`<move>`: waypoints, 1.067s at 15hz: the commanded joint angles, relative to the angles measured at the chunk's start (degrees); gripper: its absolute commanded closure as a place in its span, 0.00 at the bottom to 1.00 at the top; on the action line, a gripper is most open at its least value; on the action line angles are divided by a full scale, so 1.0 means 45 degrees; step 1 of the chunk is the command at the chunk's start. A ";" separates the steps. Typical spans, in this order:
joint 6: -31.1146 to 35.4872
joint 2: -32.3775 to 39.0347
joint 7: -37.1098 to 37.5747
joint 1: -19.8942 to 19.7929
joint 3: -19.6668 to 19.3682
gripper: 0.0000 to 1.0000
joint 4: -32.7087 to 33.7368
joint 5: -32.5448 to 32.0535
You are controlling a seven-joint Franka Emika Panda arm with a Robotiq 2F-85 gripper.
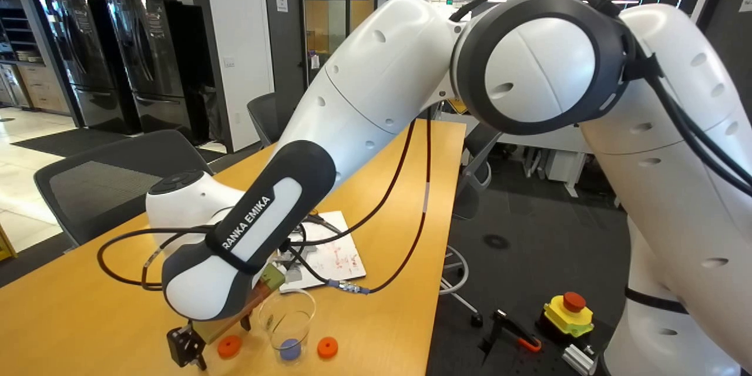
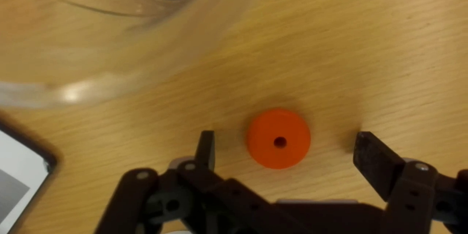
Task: Put the blue disc in the clear cup and the orange discs in the white cup
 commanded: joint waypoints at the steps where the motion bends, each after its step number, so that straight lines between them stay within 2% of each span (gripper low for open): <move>1: -0.0174 0.0037 -0.0295 -0.0246 0.0205 0.35 0.0142 0.0321; 7: -0.0402 -0.0101 -0.0173 -0.0222 0.0215 0.80 0.0140 0.0475; 12: -0.1034 -0.0542 -0.0075 -0.0252 0.0151 0.78 0.0051 0.0448; 16: -0.2360 -0.1413 -0.0498 -0.0609 0.0528 0.78 0.0254 0.0805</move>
